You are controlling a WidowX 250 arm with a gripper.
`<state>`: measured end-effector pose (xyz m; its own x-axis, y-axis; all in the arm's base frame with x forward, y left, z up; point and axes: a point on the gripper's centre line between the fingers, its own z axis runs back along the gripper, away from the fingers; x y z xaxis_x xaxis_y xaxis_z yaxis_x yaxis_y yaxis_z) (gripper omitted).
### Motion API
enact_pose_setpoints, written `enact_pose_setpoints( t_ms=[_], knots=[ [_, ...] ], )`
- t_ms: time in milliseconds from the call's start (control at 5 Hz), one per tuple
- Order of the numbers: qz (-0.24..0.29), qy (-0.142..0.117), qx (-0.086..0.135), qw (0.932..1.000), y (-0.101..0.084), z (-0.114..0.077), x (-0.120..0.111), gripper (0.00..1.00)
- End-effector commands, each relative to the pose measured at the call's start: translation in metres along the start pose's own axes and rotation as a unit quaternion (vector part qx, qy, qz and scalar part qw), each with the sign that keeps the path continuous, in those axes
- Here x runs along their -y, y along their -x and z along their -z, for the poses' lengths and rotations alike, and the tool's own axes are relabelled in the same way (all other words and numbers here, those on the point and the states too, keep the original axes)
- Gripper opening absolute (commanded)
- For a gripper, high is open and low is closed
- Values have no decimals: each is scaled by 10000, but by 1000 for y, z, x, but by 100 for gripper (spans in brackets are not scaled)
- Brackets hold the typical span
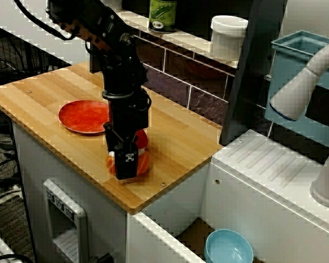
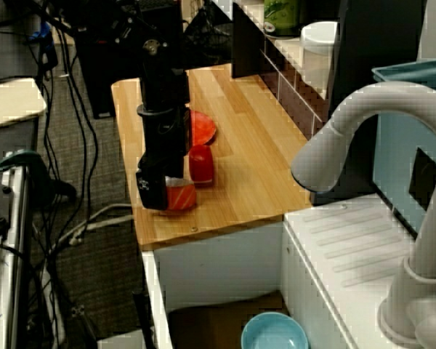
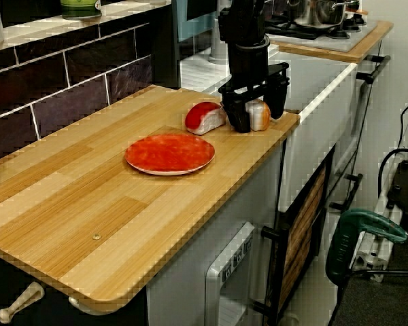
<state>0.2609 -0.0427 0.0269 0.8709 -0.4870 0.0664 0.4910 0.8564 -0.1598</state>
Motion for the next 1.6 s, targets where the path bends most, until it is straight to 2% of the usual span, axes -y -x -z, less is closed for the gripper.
enact_pose_setpoints(
  t_ms=[0, 200, 400, 600, 800, 1000, 1200, 1400],
  knots=[
    [-291, -26, 403, 9988, 21, -41, -20, 100],
    [-461, 144, 632, 9968, 33, -75, -33, 100],
    [-595, 172, 787, 9950, 44, -95, -48, 100],
    [-438, -54, 916, 9948, 48, -99, -57, 100],
    [605, -496, 1006, 9918, 43, -93, -64, 100],
    [1518, -712, 854, 9821, 42, -85, -60, 100],
    [2358, -715, 622, 9672, 46, -84, -51, 100],
    [3121, -579, 326, 9477, 48, -86, -33, 100]
  ],
)
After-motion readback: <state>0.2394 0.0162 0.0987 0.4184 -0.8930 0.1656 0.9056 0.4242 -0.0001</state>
